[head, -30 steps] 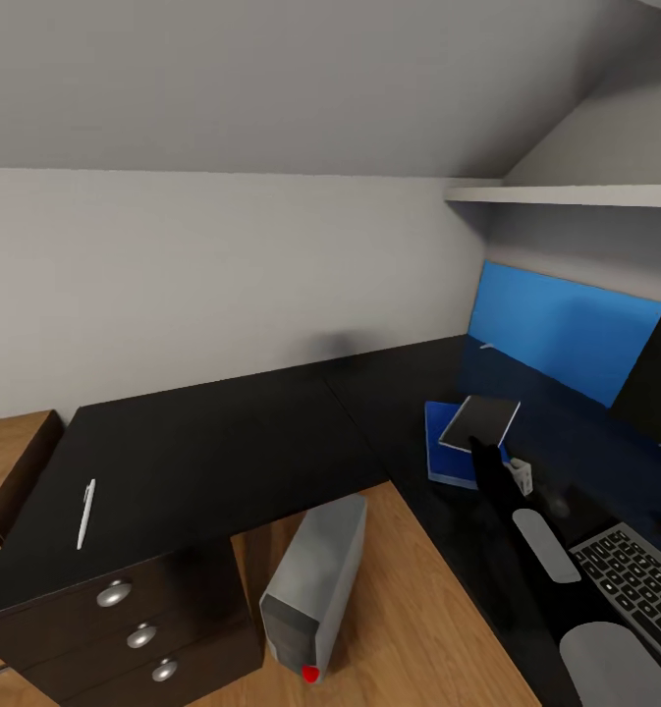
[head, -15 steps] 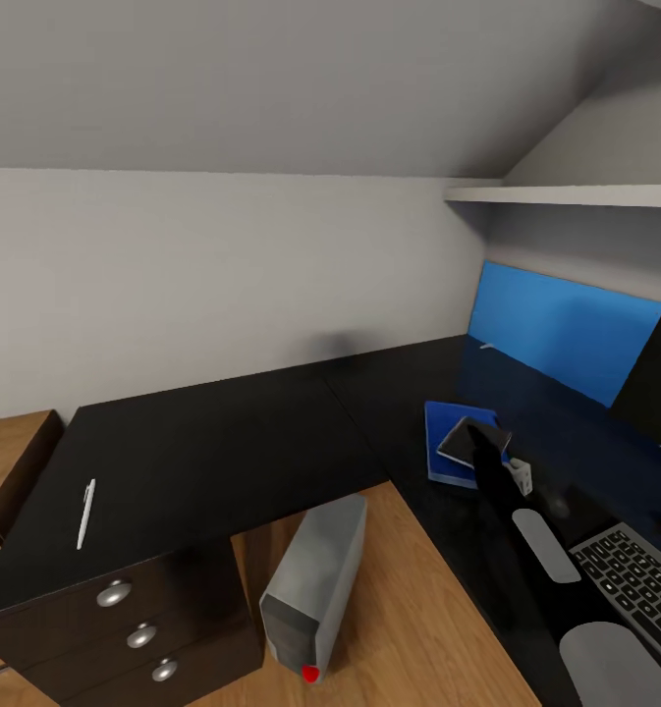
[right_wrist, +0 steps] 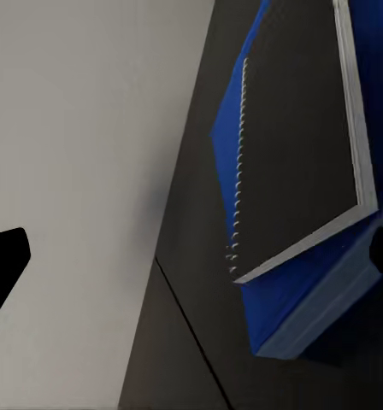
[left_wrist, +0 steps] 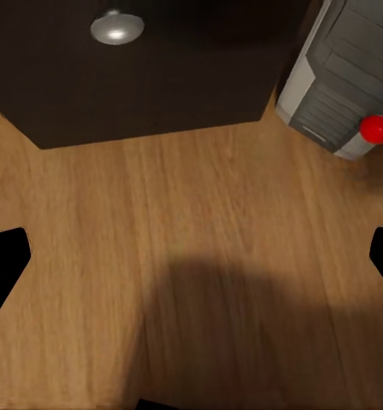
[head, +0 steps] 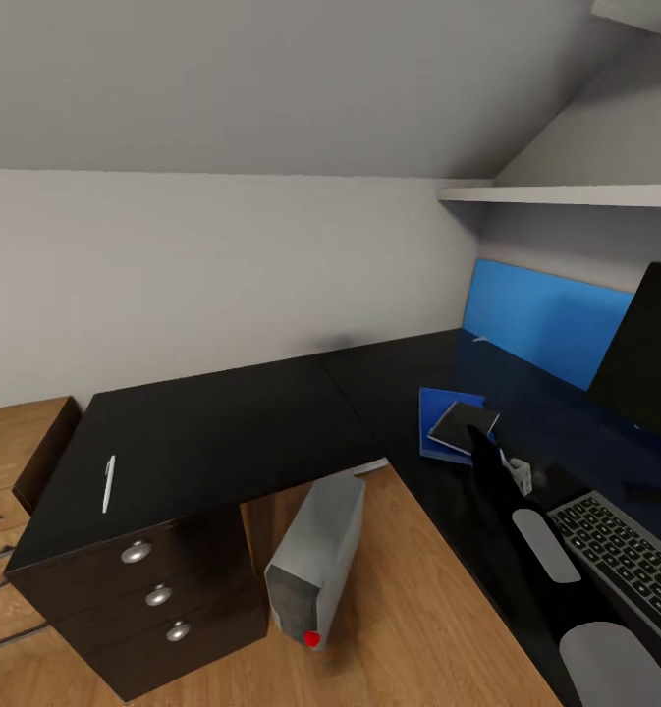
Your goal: In the bedroom, organize the workspace by keeping the computer under the desk, ensuring the monitor is on the desk, placing the keyboard on the desk next to the monitor, placing the mouse on the desk next to the keyboard, moving the folder from the swivel chair onto the desk next to the mouse, stacking the notebook on top of the folder with the pen on top of the notebook, and positioning the swivel chair next to the desk.
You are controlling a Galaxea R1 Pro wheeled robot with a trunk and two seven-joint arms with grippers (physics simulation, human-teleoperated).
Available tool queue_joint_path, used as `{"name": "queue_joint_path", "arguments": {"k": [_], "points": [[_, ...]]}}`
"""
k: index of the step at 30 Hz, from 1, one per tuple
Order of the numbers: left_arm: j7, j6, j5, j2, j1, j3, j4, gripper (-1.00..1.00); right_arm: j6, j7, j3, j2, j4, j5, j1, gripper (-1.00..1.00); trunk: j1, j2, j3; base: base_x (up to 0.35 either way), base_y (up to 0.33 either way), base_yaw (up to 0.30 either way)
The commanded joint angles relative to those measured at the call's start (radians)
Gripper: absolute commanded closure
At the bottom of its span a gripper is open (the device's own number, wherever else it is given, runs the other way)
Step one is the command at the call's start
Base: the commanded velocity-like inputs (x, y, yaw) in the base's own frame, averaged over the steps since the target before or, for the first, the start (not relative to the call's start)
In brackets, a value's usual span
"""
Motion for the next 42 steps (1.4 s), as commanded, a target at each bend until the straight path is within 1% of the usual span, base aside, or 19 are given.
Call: {"name": "queue_joint_path", "arguments": {"k": [1,6,12,22,25,26,27,30,32,33,35,36,40,41,42], "points": [[0.001,0.003,0.006,-0.001,0.000,0.001,-0.002,-1.00,0.004,0.004,-0.001,0.000,0.000,-0.010,0.000,-1.00,-0.001,0.000,-0.001,-0.292,0.000,0.000],[0.001,0.003,0.006,-0.001,0.000,0.000,-0.002,-1.00,0.004,0.004,-0.001,0.000,0.000,-0.010,0.000,-1.00,-0.001,0.000,-0.001,-0.308,0.000,0.000],[0.001,0.003,0.007,-0.001,0.000,0.002,-0.002,-1.00,0.004,0.005,0.000,0.000,0.000,-0.010,0.000,-1.00,-0.001,0.000,-0.001,-0.107,0.000,0.000],[0.003,0.005,0.006,-0.001,0.000,0.003,-0.002,-1.00,0.004,0.009,0.003,0.004,-0.001,-0.011,0.000,-1.00,-0.039,0.070,0.031,-0.006,0.000,0.000],[0.003,0.005,0.007,-0.001,0.001,0.003,-0.002,-1.00,0.003,0.011,0.015,0.006,-0.003,-0.004,0.000,-1.00,-0.050,0.091,0.040,0.000,0.000,0.000],[0.003,0.005,0.007,-0.001,0.000,0.003,-0.002,-1.00,0.003,0.011,0.033,0.007,-0.003,0.009,0.000,-1.00,-0.054,0.098,0.043,0.000,0.000,0.000],[0.003,0.005,0.007,-0.001,0.000,0.003,-0.001,-1.00,0.002,0.009,0.061,0.010,-0.004,0.031,0.000,-1.00,-0.058,0.105,0.046,0.000,0.000,0.000],[0.003,0.005,0.007,-0.001,0.000,0.003,-0.001,-1.00,-0.003,0.002,0.119,0.021,-0.004,0.079,0.000,-1.00,-0.070,0.126,0.056,0.000,0.000,0.000],[0.003,0.005,0.007,-0.001,0.000,0.003,-0.001,-1.00,-0.013,-0.018,0.159,0.033,-0.003,0.120,0.000,-1.00,-0.077,0.140,0.062,0.000,0.000,0.000],[0.003,0.005,0.007,-0.001,0.000,0.003,-0.001,-1.00,-0.029,-0.058,0.194,0.049,-0.002,0.168,0.000,-1.00,-0.081,0.147,0.065,0.000,0.000,0.000],[0.003,0.005,0.007,-0.001,0.000,0.003,-0.001,-1.00,-0.048,-0.111,0.226,0.067,-0.002,0.224,0.000,-1.00,-0.089,0.161,0.071,0.000,0.000,0.000],[0.003,0.005,0.007,-0.001,0.000,0.003,-0.001,-1.00,-0.065,-0.168,0.259,0.085,-0.002,0.290,0.000,-1.00,-0.093,0.168,0.074,0.000,0.000,0.000],[0.003,0.005,0.007,-0.001,0.000,0.003,-0.001,-1.00,-0.087,-0.274,0.331,0.130,0.002,0.440,0.000,-1.00,-0.108,0.196,0.087,0.000,0.000,0.000],[0.003,0.005,0.007,-0.001,0.000,0.003,-0.001,-1.00,-0.093,-0.322,0.361,0.157,0.007,0.514,0.000,-1.00,-0.112,0.203,0.090,0.000,0.000,0.000],[0.003,0.005,0.007,-0.001,0.000,0.003,-0.001,-1.00,-0.099,-0.395,0.389,0.199,0.032,0.607,0.000,-1.00,-0.116,0.210,0.093,0.000,0.000,0.000]]}}
